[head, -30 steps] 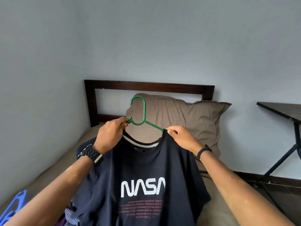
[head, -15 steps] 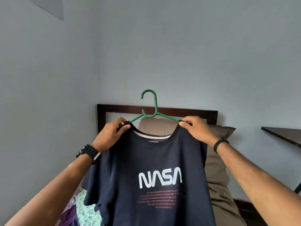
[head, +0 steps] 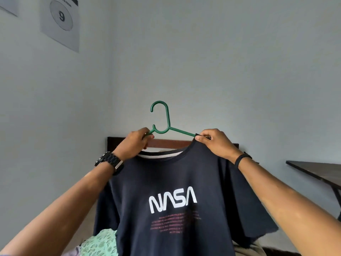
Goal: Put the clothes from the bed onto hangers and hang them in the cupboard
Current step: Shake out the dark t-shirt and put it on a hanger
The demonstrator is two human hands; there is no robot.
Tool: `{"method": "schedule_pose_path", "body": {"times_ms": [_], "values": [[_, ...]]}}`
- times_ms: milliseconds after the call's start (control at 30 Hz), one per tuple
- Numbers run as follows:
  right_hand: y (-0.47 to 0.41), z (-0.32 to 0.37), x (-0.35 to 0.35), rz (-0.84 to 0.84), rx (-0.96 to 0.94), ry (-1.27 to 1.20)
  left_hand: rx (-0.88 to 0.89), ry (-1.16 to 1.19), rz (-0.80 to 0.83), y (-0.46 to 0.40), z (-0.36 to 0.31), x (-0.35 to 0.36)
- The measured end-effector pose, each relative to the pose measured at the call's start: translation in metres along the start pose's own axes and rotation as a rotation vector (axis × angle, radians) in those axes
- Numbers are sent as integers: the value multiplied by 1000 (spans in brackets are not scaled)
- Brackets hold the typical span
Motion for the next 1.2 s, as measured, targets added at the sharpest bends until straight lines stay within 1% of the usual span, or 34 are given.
{"method": "schedule_pose_path", "body": {"times_ms": [67, 133, 167, 267, 367, 433, 500, 567, 633, 700, 767, 800, 833, 900, 933, 1000, 1067, 1133, 1200], "values": [[-3, 9, -8, -30, 5, -6, -31, -56, -27, -14, -8, -3], [-3, 19, -22, -13, -2, -31, -29, -142, -98, -25, -10, -10], [-4, 23, -31, 19, 3, -16, -22, -192, -131, -30, -13, -16], [-6, 30, -52, 148, 41, 156, -26, -360, -228, -39, -19, -39], [-12, 37, -68, 265, 144, 159, -16, -537, -289, -45, -29, -56], [-14, 44, -75, 375, 292, 154, -27, -577, -320, -48, -39, -66], [-12, 52, -87, 439, 419, 221, -45, -582, -349, -52, -48, -76], [-12, 61, -99, 444, 452, 296, -46, -592, -373, -53, -58, -85], [-13, 69, -107, 448, 441, 395, -35, -594, -390, -55, -66, -92], [-13, 79, -113, 404, 351, 396, -33, -583, -410, -56, -73, -99], [-14, 89, -117, 303, 204, 147, -36, -565, -438, -57, -80, -106], [-14, 91, -119, 257, 165, 24, -36, -549, -452, -57, -84, -109], [-15, 93, -124, 215, 124, -18, -32, -531, -467, -59, -88, -111], [-19, 92, -129, 143, 38, 126, -33, -463, -459, -62, -94, -114], [-21, 91, -132, 91, 3, 161, -40, -385, -434, -65, -95, -116], [-19, 94, -141, -43, -53, 153, -24, -174, -381, -70, -94, -118], [-14, 99, -151, -159, -121, 158, 49, -46, -384, -69, -91, -119], [-11, 99, -162, -215, -150, 153, 106, -2, -414, -63, -82, -117], [-7, 96, -175, -247, -148, 149, 110, -16, -450, -58, -69, -113]]}}
Point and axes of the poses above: each hand's wrist, its own y-axis away from the middle knuckle, its own x-axis out of the palm, z = x × y, the point moved 5 cm from there along -y, towards the middle knuckle, and after that the axes turned 7 degrees about -y, right-handed, at the moved point
